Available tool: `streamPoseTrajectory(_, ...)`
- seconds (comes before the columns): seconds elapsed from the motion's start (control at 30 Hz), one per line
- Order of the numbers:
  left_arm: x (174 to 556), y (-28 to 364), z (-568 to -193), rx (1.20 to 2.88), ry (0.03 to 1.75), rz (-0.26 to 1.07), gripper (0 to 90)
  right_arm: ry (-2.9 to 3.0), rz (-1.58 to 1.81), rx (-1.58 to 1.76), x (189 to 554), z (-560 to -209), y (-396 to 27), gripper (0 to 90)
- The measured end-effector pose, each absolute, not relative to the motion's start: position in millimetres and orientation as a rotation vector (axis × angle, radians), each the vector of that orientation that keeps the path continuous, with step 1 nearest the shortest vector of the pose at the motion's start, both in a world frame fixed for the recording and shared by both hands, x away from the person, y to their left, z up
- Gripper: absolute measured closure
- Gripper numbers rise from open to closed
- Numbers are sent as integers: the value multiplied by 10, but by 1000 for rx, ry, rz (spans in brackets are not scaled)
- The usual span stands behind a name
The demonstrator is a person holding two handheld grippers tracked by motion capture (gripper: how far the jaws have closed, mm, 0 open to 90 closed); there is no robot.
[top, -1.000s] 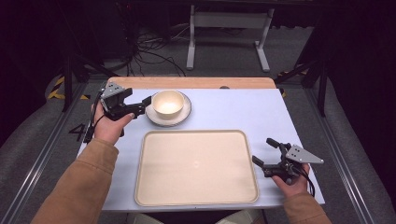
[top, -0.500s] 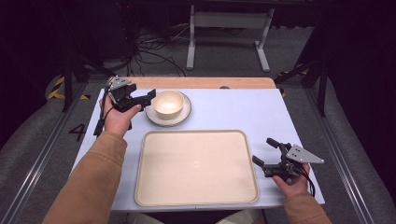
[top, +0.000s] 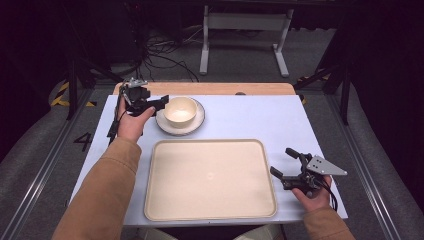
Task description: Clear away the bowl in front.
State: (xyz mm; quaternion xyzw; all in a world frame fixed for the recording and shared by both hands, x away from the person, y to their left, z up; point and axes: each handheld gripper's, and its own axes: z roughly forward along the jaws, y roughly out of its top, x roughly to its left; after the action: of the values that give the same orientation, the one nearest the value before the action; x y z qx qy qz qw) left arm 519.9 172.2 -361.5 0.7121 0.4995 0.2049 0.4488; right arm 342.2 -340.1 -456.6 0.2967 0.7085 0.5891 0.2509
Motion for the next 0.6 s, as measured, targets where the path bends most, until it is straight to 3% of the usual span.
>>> streamPoseTrajectory(0.23, 5287, 1660, -3666, 1864, 1314, 524, 336, 1934, 1596, 810, 3424, -4565, -3398, 71)
streamPoseTrajectory(0.6, 5488, 1559, -3703, 1952, 1486, 359, 376, 1943, 1585, 804, 3427, -4563, -3386, 71)
